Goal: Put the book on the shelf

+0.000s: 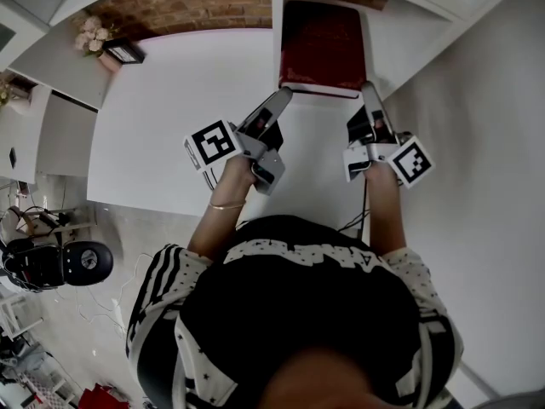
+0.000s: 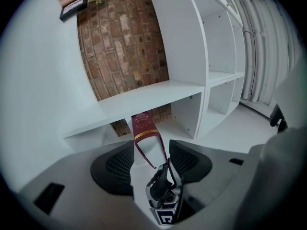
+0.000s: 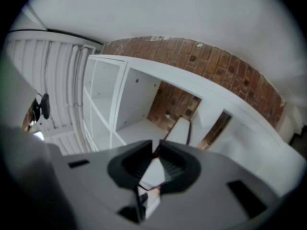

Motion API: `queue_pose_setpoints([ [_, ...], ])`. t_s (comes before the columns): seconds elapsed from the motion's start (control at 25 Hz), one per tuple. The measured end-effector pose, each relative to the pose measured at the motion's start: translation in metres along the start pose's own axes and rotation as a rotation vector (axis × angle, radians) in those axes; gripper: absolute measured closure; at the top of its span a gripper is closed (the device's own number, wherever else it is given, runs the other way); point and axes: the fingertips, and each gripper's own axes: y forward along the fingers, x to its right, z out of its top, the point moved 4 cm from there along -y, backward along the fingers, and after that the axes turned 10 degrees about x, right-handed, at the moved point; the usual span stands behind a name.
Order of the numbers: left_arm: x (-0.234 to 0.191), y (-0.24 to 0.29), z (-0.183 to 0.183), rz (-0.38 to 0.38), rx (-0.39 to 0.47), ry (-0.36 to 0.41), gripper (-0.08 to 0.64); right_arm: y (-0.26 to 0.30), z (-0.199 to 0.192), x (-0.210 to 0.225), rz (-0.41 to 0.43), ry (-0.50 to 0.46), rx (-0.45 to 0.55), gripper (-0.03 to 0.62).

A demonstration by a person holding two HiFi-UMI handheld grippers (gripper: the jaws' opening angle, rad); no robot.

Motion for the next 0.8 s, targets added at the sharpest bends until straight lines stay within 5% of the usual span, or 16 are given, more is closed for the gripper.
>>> queue_pose_setpoints([
  [0.8, 0.0009, 0.0005, 0.0017, 0.003, 0.000, 0.012, 0.311, 0.0080, 0.0060, 0.0062, -0.034, -0.017, -0.002, 0.531],
])
